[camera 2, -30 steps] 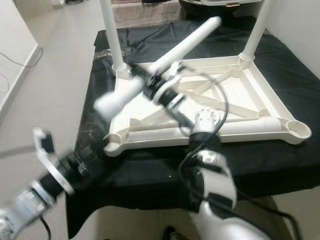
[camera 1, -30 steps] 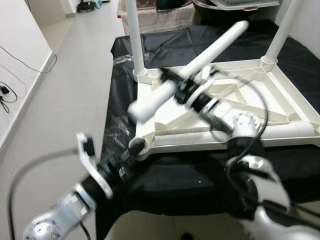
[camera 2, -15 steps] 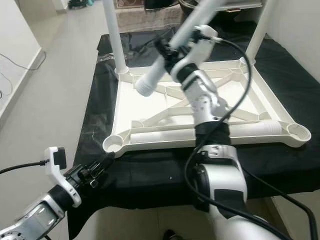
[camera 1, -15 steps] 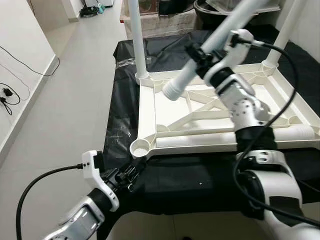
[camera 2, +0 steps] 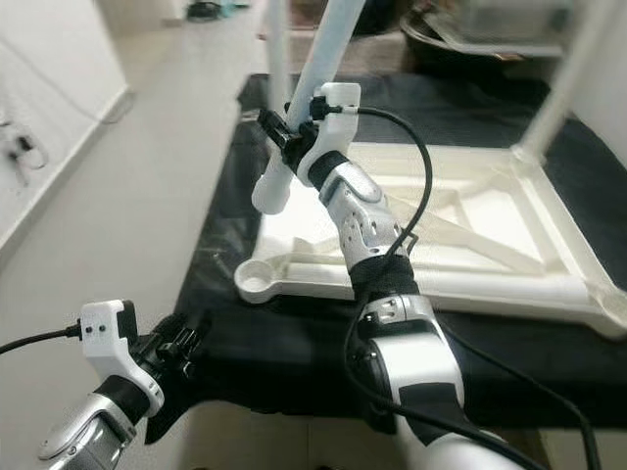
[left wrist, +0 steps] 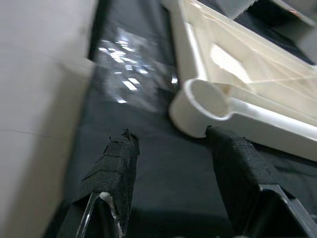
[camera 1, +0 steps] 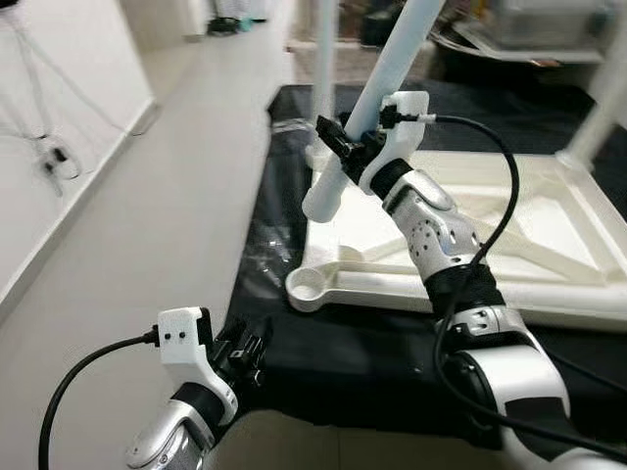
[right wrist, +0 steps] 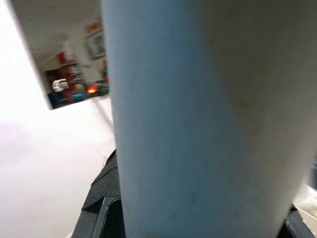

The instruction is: Building children table

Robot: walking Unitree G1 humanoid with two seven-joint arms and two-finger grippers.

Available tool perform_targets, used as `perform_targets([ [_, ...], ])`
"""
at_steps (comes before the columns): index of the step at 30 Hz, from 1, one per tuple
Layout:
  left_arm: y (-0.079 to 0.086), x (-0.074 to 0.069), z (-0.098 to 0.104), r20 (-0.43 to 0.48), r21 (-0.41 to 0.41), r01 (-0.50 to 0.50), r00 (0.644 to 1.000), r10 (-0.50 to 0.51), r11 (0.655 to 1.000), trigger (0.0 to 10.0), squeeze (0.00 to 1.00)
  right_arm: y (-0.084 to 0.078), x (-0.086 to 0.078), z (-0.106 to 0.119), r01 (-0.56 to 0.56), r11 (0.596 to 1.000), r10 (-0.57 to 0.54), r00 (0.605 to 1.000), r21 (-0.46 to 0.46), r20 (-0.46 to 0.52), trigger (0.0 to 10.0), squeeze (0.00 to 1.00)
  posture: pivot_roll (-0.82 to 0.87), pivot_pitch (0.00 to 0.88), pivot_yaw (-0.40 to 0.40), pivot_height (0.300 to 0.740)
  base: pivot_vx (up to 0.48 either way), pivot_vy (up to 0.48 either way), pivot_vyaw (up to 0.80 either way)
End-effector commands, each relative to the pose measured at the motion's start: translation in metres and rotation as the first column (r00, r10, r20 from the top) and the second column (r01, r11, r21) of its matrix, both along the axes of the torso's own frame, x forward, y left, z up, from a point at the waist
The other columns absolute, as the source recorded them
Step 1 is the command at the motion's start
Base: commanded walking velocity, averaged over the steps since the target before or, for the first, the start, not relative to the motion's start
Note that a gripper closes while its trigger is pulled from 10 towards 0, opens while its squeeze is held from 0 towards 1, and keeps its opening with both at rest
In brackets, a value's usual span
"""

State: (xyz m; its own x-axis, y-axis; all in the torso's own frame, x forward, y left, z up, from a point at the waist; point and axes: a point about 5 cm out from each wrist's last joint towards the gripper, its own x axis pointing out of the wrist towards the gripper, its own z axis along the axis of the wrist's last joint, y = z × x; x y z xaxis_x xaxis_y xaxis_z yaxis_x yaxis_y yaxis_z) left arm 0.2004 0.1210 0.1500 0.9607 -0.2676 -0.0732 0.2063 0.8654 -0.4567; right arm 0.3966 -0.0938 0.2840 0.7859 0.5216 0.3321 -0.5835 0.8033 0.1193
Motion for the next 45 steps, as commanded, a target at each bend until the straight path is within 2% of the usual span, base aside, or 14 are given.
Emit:
perform_targets([
  [1, -0.001, -0.001, -0.005, -0.015, 0.02, -0.029, 0.999, 0.029, 0.999, 10.0, 0.0, 0.004, -0.001, -0.003, -0.021, 1.0, 0.021, 1.0, -0.02, 0.017, 10.0, 0.0, 0.02, 0.102, -0.03, 0.74, 0.0, 0.0, 0.8],
  [8, -0.003, -0.001, -0.006, -0.011, 0.037, -0.051, 0.999, 0.051, 0.998, 10.0, 0.0, 0.004, 0.0, -0.004, -0.025, 0.999, 0.027, 0.999, -0.048, 0.026, 10.0, 0.0, 0.02, 0.116, -0.036, 0.74, 0.0, 0.0, 0.8],
  [20, 0.006, 0.0, -0.007, 0.02, 0.146, -0.179, 0.984, 0.178, 0.973, 10.0, 0.0, 0.011, 0.001, -0.009, -0.088, 0.995, 0.088, 0.996, -0.054, 0.001, 10.0, 0.0, 0.02, 0.156, -0.043, 0.74, 0.0, 0.0, 0.0],
  [27, 0.009, -0.003, -0.006, 0.017, 0.15, -0.215, 0.977, 0.215, 0.965, 10.0, 0.0, 0.013, 0.0, -0.009, -0.115, 0.988, 0.118, 0.993, -0.106, 0.024, 10.0, 0.0, 0.02, 0.174, -0.042, 0.74, 0.0, 0.0, 0.0],
  [32, 0.015, -0.011, -0.007, -0.003, 0.154, -0.254, 0.966, 0.257, 0.955, 10.0, 0.0, 0.004, 0.004, -0.01, -0.06, 0.992, 0.063, 0.998, -0.113, 0.023, 10.0, 0.0, 0.04, 0.207, -0.039, 0.74, 0.0, 0.0, 0.0],
  [39, 0.014, -0.015, -0.007, -0.005, 0.182, -0.255, 0.966, 0.26, 0.95, 10.0, 0.0, 0.005, 0.003, -0.011, -0.073, 0.991, 0.076, 0.997, -0.11, 0.03, 10.0, 0.0, 0.04, 0.23, -0.032, 0.74, 0.0, 0.0, 0.0],
  [45, 0.007, -0.018, -0.005, 0.013, 0.211, -0.221, 0.975, 0.224, 0.952, 10.0, 0.0, 0.003, 0.002, -0.002, -0.16, 0.971, 0.174, 0.982, -0.176, 0.068, 10.0, 0.0, 0.05, 0.251, -0.035, 0.74, 0.0, 0.0, 0.0],
])
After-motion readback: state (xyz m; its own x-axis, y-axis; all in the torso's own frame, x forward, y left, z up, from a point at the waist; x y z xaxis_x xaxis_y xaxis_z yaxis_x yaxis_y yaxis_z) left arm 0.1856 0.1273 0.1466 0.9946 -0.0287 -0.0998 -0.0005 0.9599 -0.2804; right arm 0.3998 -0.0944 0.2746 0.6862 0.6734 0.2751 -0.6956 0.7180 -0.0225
